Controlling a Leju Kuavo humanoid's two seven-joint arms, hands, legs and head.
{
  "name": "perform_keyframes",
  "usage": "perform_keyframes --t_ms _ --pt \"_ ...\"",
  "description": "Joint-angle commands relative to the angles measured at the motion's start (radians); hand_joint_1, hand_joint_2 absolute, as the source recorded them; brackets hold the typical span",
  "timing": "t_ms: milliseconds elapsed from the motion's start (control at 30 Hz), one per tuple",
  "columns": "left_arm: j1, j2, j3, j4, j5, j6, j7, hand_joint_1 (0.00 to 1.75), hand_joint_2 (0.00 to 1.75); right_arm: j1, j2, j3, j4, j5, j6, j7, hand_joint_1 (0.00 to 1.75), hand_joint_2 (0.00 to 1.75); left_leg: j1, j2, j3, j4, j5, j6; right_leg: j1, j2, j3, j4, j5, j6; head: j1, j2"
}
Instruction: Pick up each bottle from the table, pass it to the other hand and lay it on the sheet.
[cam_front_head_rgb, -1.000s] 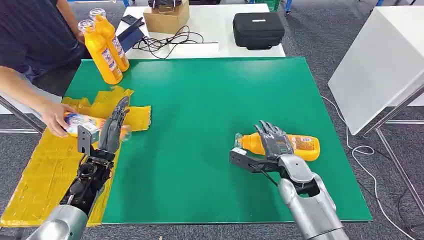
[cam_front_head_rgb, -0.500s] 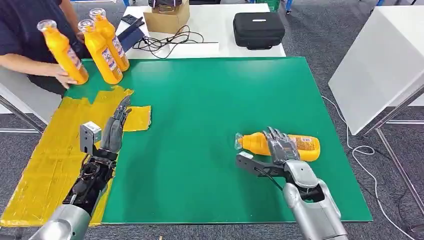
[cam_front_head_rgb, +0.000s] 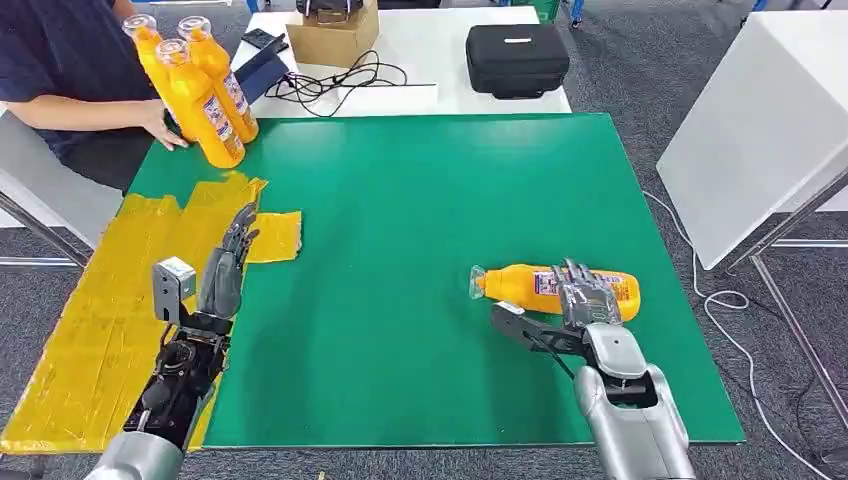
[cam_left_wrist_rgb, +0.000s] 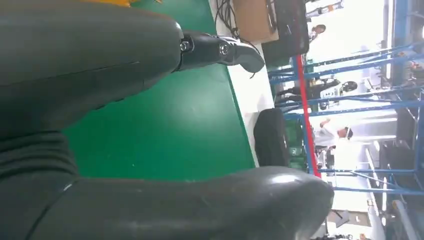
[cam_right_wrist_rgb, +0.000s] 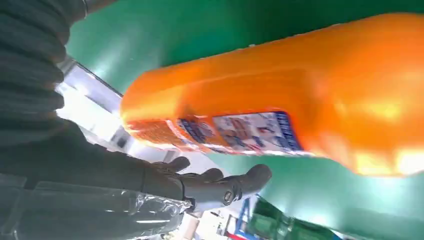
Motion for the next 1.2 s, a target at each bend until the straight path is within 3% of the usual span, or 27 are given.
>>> perform_keyframes --t_ms 33,233,500,933,1200 --pt "0.01 -0.036 0.056 -0.039 -0.006 -0.008 0.016 0.0 0.0 -0.031 0.04 -0.139 0.051 0.025 0.006 -0.015 0.0 1.75 0.0 0.0 0.002 0.0 -0.001 0.0 0.0 -0.001 0.002 -0.001 0.0 0.001 0.0 0.0" --pt "0.01 -0.035 0.057 -0.039 -0.006 -0.008 0.016 0.0 0.0 -0.033 0.044 -0.137 0.051 0.025 0.006 -0.015 0.0 1.75 0.0 0.001 0.003 0.0 -0.001 0.0 0.0 0.0 0.003 -0.001 0.0 0.001 0.0 0.0" --pt "0.083 -0.072 0.115 -0.146 -0.007 -0.02 0.053 0.0 0.0 -0.127 0.06 -0.166 0.112 0.069 -0.025 0.029 0.0 1.75 0.0 0.006 0.004 0.0 -0.002 0.0 0.0 0.004 0.003 0.0 -0.001 0.002 0.0 0.0" --pt "0.08 -0.118 0.148 -0.158 -0.042 -0.046 0.069 0.0 0.0 -0.248 0.014 -0.155 0.363 0.069 -0.045 0.098 0.0 1.75 0.0 0.003 0.004 0.0 -0.002 0.0 0.0 0.001 0.004 -0.001 0.0 0.002 0.0 0.0" --pt "0.04 -0.146 0.169 -0.12 -0.05 -0.049 0.061 0.0 0.0 -0.276 0.011 -0.154 0.448 0.069 0.014 0.11 0.0 1.75 0.0 0.001 0.003 0.0 -0.001 0.0 0.0 -0.001 0.003 -0.001 0.0 0.002 0.0 0.0"
